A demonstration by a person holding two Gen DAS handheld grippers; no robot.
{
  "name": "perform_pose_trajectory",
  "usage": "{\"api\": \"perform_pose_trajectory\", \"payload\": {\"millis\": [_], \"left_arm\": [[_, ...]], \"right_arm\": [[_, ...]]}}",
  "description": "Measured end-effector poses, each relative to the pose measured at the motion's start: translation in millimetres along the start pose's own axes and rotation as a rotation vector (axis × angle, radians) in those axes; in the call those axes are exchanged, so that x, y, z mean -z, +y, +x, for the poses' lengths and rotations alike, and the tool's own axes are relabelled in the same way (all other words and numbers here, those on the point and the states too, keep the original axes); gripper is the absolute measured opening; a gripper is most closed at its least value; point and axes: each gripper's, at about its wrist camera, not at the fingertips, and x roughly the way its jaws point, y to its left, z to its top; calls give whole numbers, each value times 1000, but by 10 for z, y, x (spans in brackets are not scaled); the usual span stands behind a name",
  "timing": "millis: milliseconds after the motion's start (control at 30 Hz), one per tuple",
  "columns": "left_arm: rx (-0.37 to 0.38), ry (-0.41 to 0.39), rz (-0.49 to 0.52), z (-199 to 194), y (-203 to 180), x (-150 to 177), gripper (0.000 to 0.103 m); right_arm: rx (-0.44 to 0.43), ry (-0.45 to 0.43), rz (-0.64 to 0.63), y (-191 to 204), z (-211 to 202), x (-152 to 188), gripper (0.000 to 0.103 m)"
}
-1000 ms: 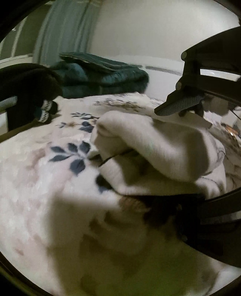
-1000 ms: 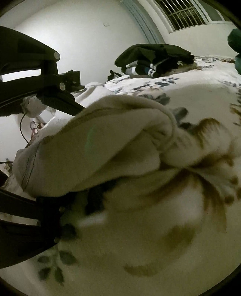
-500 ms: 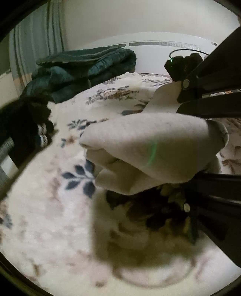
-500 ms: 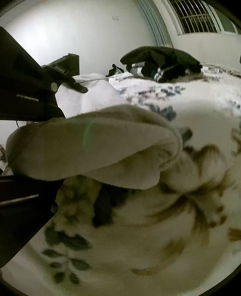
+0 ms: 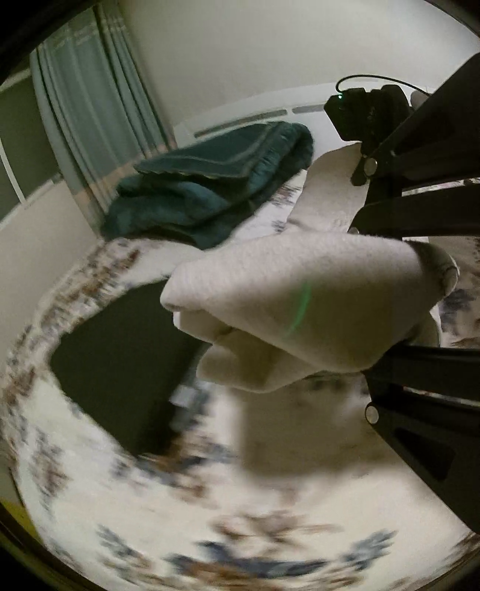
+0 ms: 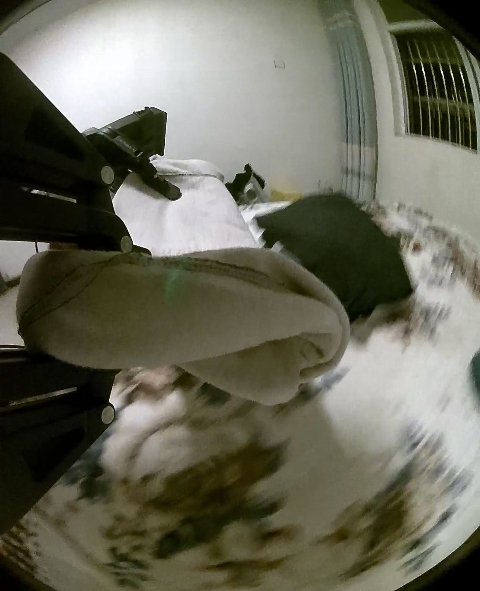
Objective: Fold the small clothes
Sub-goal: 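Lay the folded shirt onto the black garment stack and open both grippers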
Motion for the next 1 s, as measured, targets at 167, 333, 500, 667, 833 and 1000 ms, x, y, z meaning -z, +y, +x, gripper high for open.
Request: {"api": "perform_pose_trajectory", "payload": {"millis": [167,333,500,667,833,1000], "left_arm": [[11,-31,78,121,53,-1068,14],[-53,-36,153,542,293,-1964,14],[-135,3,163,928,696,-2400,15],[-259,43,212,992,756,-2440,30],[-400,-80,298,741,530,-2361,97],[-542,-131,351,577,366,-2155,103]], "right_arm": [[16,-78,-39,703,461,-834,13],[64,-106,-37,904,1120,-1739,13],[156,-86,-19,840,1667,-2220,13],[312,-52,-82,915,1807,-2287,20],[535,-64,-172,1135,1765,-2087,76],[802,-136,-270,1408,1678,-1614,103]]}}
